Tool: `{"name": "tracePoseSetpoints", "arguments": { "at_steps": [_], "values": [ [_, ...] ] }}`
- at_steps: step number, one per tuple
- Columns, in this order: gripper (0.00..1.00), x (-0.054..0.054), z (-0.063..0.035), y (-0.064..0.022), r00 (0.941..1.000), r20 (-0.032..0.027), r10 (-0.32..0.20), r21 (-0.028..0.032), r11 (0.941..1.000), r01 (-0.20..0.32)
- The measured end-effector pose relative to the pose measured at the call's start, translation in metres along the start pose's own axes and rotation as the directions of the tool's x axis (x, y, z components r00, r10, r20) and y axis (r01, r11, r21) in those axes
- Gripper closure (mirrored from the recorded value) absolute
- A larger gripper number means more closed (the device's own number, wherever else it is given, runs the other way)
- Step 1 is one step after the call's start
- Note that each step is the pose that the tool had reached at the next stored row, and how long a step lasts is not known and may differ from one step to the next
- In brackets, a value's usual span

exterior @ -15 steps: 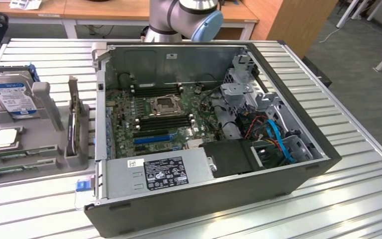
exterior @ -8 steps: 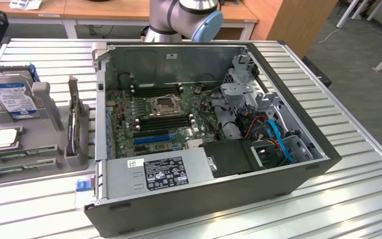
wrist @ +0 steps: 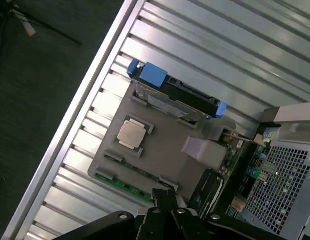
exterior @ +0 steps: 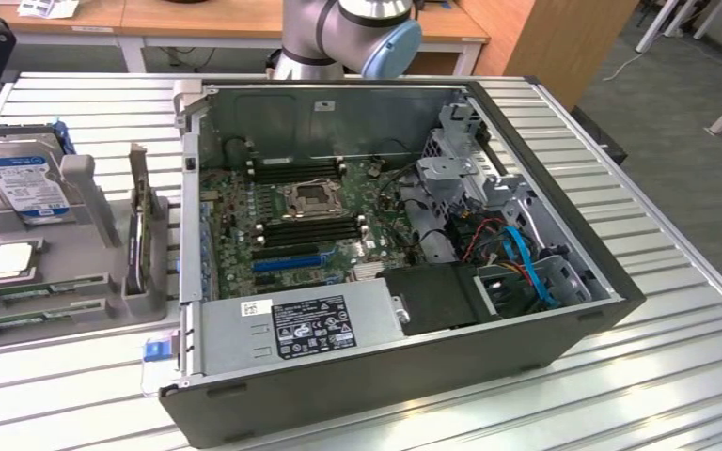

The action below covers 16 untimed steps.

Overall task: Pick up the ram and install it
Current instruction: 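Pick up the ram and move it above insertion slot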

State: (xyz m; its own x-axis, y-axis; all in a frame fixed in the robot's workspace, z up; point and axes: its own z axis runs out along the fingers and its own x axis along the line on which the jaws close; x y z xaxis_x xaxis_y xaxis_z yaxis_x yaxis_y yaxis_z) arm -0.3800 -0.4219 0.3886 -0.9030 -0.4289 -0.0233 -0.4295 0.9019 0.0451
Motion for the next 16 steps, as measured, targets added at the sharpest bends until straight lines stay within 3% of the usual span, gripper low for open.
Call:
{"name": "tracePoseSetpoints", "arguments": {
  "at_steps": [4, 8, 11, 16],
  "values": [
    [0.90, 0.0000, 0.0001, 0.0000, 0.9975, -0.0031, -0.071, -0.0017, 0.9975, 0.071],
    [0.90, 0.0000, 0.0001, 0.0000, 0.9898, -0.0061, -0.142, -0.0037, 0.9899, 0.142],
    [0.90, 0.0000, 0.0002, 0.0000, 0.9813, -0.0083, -0.192, -0.0053, 0.9814, 0.192],
    [0.90, 0.0000, 0.0003, 0.0000, 0.9619, -0.0114, -0.273, -0.0080, 0.9620, 0.273]
  ]
}}
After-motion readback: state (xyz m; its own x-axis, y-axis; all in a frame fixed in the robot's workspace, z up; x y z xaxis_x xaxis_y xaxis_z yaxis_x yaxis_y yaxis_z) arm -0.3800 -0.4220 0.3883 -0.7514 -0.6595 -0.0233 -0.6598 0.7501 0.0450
